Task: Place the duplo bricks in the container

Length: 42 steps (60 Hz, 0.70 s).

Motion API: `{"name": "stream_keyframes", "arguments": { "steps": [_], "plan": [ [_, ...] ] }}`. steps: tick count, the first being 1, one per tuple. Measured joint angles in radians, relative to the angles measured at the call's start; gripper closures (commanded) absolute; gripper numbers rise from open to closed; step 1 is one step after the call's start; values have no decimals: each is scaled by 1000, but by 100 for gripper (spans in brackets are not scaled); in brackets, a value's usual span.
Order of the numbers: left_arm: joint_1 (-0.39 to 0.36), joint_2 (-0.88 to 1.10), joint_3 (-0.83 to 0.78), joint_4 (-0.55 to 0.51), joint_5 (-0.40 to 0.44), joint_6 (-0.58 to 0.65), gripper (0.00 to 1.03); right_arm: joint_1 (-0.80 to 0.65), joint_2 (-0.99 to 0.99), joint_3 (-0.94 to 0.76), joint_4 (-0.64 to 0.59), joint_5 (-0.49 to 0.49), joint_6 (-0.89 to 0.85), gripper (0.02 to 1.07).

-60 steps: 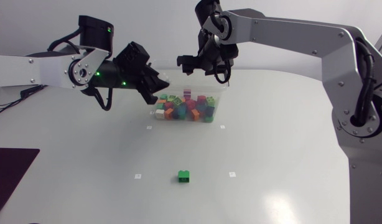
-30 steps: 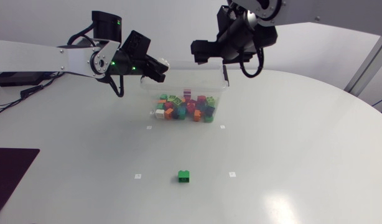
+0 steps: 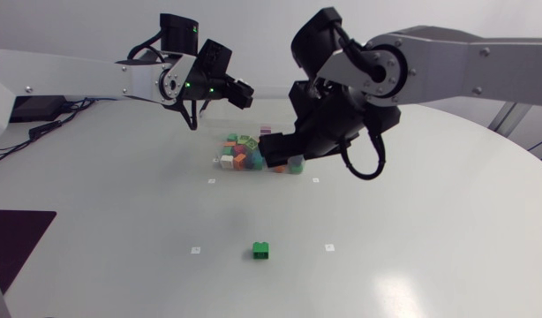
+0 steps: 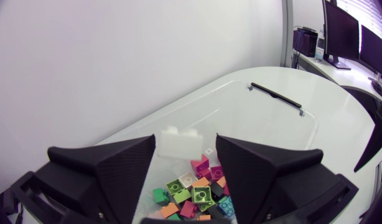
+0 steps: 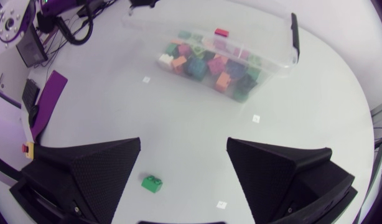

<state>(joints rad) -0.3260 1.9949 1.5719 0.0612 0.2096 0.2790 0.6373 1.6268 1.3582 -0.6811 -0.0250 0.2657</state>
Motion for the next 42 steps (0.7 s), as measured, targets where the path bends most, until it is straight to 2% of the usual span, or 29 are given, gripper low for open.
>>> {"name": "stream_keyframes", "arguments": {
  "steps": [12,25,32,42],
  "plan": [
    [-11,-8,-9,1,-76,-18,4,48,16,-19,-55,-35,30,7],
    [-2,-151,-145,28,-190,-19,4,93,119,-18,-101,-58,49,7],
    [31,-290,-247,61,-246,-22,4,120,170,-18,-101,-68,63,7],
    [87,-407,-369,96,-269,-37,4,139,227,-18,-105,-77,83,7]
  ]
}}
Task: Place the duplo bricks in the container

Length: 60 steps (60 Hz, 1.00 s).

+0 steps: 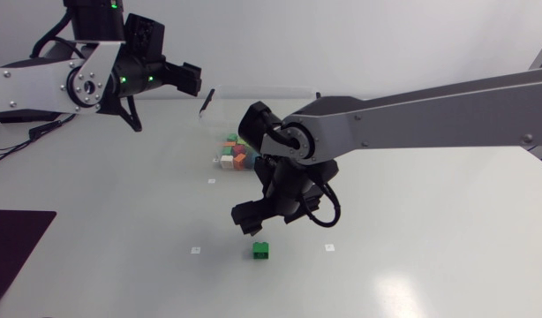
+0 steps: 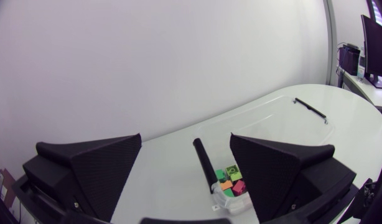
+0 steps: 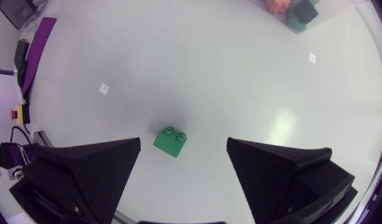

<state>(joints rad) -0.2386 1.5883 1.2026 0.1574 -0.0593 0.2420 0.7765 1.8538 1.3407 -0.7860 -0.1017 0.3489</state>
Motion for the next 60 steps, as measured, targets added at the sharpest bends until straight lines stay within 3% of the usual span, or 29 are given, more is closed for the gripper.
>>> {"name": "stream_keyframes", "arguments": {
  "steps": [20,44,54,60],
  "plan": [
    [66,-199,-294,114,-23,0,4,51,108,39,-49,0,25,7],
    [123,-501,-566,164,-25,1,4,54,203,148,-108,19,78,12],
    [127,-616,-662,173,-26,1,4,54,228,152,-123,27,94,20],
    [127,-710,-743,179,-25,7,4,53,228,152,-127,28,98,30]
  ]
}}
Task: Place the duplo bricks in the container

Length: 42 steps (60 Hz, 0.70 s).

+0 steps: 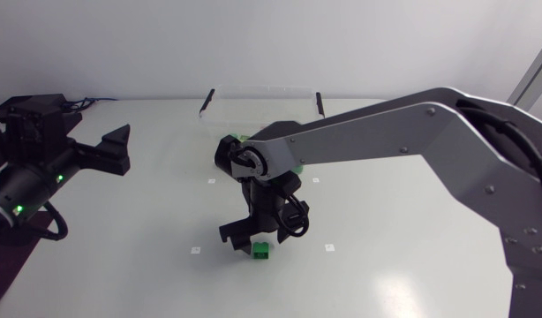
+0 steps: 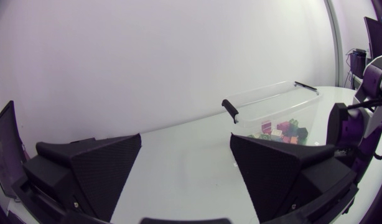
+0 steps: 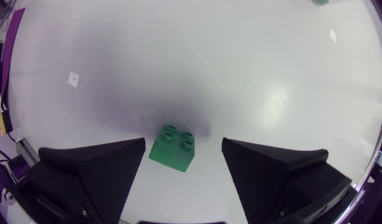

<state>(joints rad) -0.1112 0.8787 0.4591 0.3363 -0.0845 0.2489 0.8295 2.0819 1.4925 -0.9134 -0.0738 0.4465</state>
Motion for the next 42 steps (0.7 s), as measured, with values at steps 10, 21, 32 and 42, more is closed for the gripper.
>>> {"name": "stream_keyframes", "arguments": {
  "steps": [10,21,32,42],
  "plan": [
    [7,-116,-64,-1,0,17,4,0,0,0,0,0,3,49],
    [31,-207,-134,-8,0,21,4,-8,0,-1,0,0,3,64],
    [31,-349,-194,-48,0,24,4,-19,-2,-6,1,2,3,79],
    [31,-480,-250,-70,0,25,4,-26,-22,-28,8,19,3,83]
  ]
}}
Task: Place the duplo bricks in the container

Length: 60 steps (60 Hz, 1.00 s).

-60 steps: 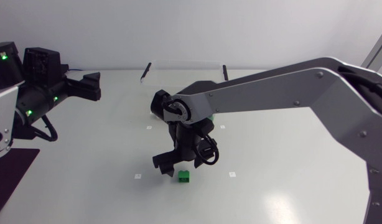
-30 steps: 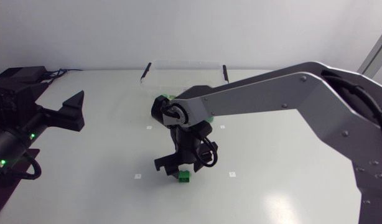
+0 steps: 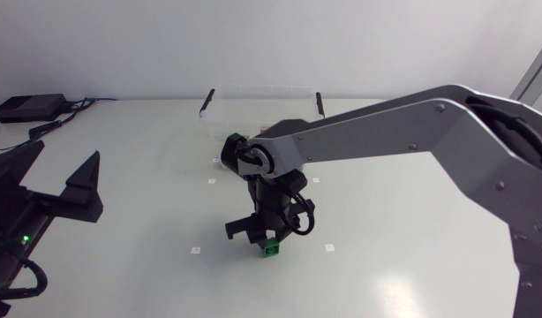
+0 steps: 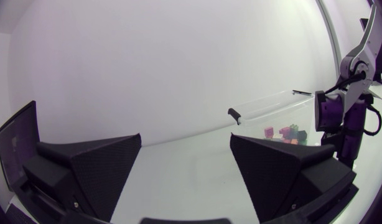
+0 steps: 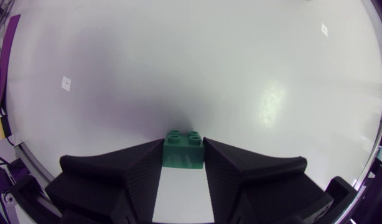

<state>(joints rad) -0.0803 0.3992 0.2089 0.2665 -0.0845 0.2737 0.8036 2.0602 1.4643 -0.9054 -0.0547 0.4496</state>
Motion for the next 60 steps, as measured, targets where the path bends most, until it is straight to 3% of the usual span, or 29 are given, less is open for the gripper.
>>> {"name": "stream_keyframes", "arguments": {
  "steps": [30,47,60],
  "plan": [
    [0,-378,-176,-82,0,15,4,-61,-214,10,-4,130,-4,83],
    [4,-401,-195,-93,0,18,4,-116,-266,146,-3,184,-29,83],
    [46,-401,-195,-93,0,16,4,-181,-264,226,72,198,-63,83]
  ]
}}
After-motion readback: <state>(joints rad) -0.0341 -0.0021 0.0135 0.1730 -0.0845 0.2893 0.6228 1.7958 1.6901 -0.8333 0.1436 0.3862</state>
